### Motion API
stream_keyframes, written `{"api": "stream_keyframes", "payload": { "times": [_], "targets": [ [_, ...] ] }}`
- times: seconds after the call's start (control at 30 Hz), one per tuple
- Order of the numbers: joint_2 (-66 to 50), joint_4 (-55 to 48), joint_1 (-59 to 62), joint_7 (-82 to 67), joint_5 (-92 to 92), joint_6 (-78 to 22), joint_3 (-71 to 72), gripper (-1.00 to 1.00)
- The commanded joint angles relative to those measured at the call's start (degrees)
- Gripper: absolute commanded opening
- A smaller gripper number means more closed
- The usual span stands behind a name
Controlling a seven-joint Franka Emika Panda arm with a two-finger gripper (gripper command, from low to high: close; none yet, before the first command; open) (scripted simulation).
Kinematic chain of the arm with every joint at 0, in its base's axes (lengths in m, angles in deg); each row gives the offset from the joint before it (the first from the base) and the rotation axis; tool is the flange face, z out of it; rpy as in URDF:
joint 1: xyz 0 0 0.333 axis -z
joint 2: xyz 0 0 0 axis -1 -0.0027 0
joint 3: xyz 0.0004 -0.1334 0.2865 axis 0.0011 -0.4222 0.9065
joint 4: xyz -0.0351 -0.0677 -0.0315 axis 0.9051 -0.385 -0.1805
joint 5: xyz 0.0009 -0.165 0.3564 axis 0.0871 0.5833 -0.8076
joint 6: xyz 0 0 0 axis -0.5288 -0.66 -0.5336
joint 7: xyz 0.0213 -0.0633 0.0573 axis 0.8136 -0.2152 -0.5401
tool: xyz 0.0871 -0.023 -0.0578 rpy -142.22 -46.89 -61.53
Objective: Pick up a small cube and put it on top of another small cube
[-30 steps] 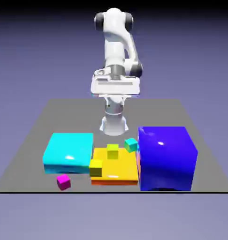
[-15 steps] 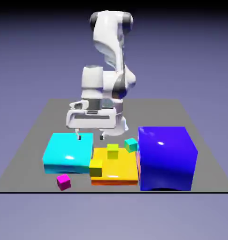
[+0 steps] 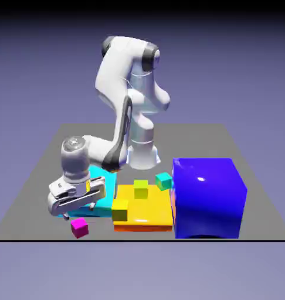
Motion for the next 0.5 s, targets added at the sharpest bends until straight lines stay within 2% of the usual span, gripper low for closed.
{"api": "stream_keyframes", "payload": {
  "times": [0.0,0.1,0.13,0.47],
  "targets": [
    [-2.08,-0.35,0.62,-0.39,-0.61,1.73,0.67,0.0],
    [-6.86,-1.16,2.05,-1.3,-2.02,5.73,2.22,0.0],
    [-6.87,-1.16,2.05,-1.3,-2.02,5.73,2.22,-1.0],
    [11.81,4.95,-4.47,4.59,5.02,-6.53,1.94,-1.0]
  ]
}}
